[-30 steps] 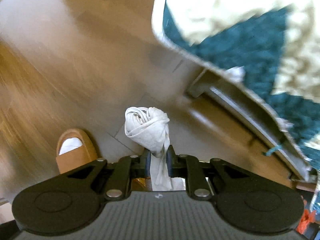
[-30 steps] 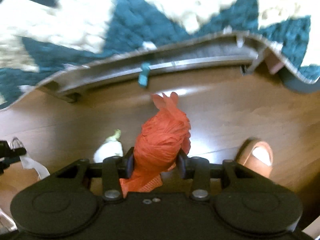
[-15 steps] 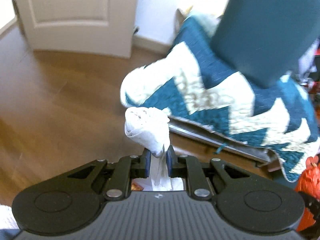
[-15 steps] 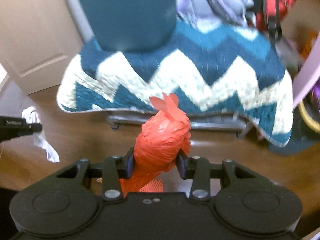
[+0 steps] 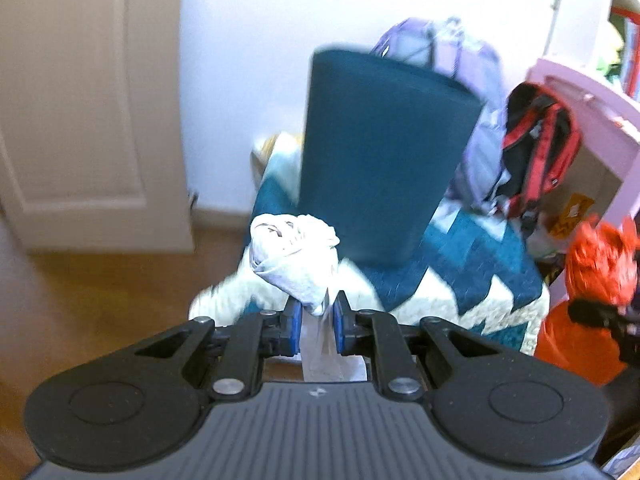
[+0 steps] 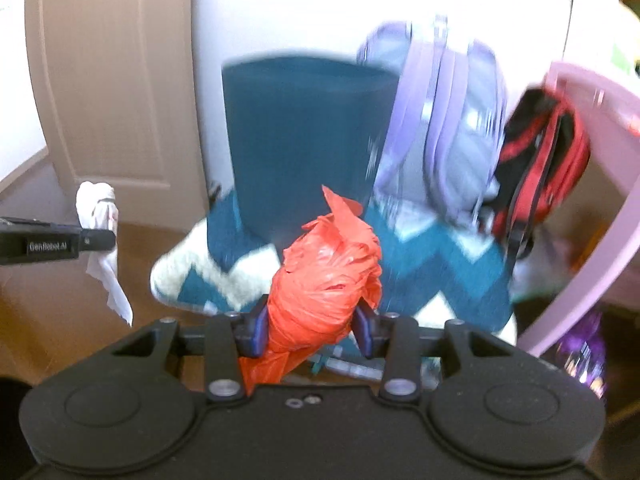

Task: Collect trash
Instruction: 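Lift the white cloth and red bag up over the wastebasket with both tools, then open the left tool over the wastebasket while the right tool releases the red bag, then lower both open tools from the wastebasket down to the trash on the floor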

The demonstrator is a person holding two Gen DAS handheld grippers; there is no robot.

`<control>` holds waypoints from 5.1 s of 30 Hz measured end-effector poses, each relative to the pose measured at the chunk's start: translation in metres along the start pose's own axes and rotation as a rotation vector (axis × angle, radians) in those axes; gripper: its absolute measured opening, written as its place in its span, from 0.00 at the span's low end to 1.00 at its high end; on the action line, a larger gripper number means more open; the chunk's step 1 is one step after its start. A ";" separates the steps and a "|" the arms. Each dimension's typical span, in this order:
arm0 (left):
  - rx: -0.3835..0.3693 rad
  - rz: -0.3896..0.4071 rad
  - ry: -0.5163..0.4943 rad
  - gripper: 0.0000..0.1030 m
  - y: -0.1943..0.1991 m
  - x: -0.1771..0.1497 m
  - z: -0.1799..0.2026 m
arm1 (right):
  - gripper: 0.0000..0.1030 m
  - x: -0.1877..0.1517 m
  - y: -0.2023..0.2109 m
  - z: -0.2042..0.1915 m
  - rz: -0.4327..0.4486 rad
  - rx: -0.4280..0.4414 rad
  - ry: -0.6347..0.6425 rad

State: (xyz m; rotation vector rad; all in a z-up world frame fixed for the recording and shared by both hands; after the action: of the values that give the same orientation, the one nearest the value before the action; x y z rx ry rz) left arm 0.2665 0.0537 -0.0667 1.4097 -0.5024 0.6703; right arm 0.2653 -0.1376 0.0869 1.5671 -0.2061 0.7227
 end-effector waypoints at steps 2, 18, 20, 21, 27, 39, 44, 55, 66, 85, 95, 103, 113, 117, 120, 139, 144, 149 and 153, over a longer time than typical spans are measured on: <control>-0.001 0.035 -0.026 0.15 0.011 0.015 0.007 | 0.39 0.016 0.011 0.002 0.042 -0.014 0.019; -0.024 0.250 -0.157 0.15 0.047 0.151 0.042 | 0.38 0.144 0.035 0.022 0.252 -0.097 0.069; -0.032 0.257 -0.157 0.15 0.042 0.166 0.045 | 0.38 0.158 0.031 0.023 0.265 -0.101 0.067; -0.037 0.260 -0.156 0.15 0.039 0.175 0.046 | 0.38 0.165 0.026 0.024 0.271 -0.103 0.069; -0.028 0.268 -0.159 0.15 0.010 0.222 0.050 | 0.38 0.205 -0.010 0.029 0.272 -0.102 0.052; -0.004 0.177 -0.164 0.15 -0.085 0.265 0.046 | 0.39 0.242 -0.109 0.040 0.213 -0.097 -0.008; 0.000 0.107 -0.165 0.15 -0.127 0.271 0.046 | 0.39 0.240 -0.149 0.041 0.153 -0.082 -0.001; 0.021 -0.051 -0.235 0.15 -0.189 0.270 0.048 | 0.42 0.218 -0.199 0.030 0.023 -0.019 0.130; 0.038 -0.079 -0.232 0.28 -0.191 0.262 0.049 | 0.63 0.210 -0.191 0.025 -0.002 -0.008 0.175; -0.022 0.015 -0.190 0.61 -0.064 0.234 0.032 | 0.81 0.178 -0.063 0.040 0.085 0.044 0.078; -0.056 0.049 -0.174 0.70 0.010 0.179 0.015 | 0.85 0.125 -0.002 0.021 0.100 0.094 0.096; -0.064 0.009 -0.159 0.71 0.019 0.113 -0.004 | 0.86 0.060 -0.017 0.003 0.007 0.137 0.102; -0.054 -0.155 -0.093 0.78 -0.050 0.034 -0.027 | 0.94 -0.026 -0.109 -0.012 -0.193 0.191 -0.004; -0.070 -0.255 -0.053 0.83 -0.097 0.003 -0.035 | 0.97 -0.061 -0.151 -0.015 -0.274 0.211 -0.095; -0.091 -0.320 -0.028 0.93 -0.130 -0.022 -0.042 | 0.97 -0.089 -0.186 -0.016 -0.356 0.240 -0.194; -0.051 -0.815 -0.220 0.97 -0.348 -0.184 -0.082 | 0.95 -0.270 -0.375 -0.056 -0.819 0.169 -0.255; -0.034 -0.906 -0.243 0.97 -0.390 -0.229 -0.090 | 0.95 -0.305 -0.402 -0.079 -0.899 0.203 -0.177; -0.017 -0.965 -0.266 0.97 -0.425 -0.268 -0.095 | 0.95 -0.331 -0.425 -0.093 -0.956 0.219 -0.107; -0.007 -1.018 -0.249 0.97 -0.453 -0.293 -0.104 | 0.93 -0.344 -0.442 -0.094 -0.991 0.216 -0.112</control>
State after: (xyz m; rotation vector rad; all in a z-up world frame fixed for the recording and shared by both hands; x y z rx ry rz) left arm 0.3602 0.1052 -0.6051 1.5221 0.0646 -0.3290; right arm 0.2025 -0.0807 -0.4752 1.6609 0.5609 -0.1287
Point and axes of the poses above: each gripper's, at about its wrist camera, not at the fingertips, and y roughly against the way its jaws point, z to its right, x to its top, the point moved 1 cm from there along -y, roughly the way its jaws point, and after that the axes turned 5 degrees about -z, right-handed, at the moved point
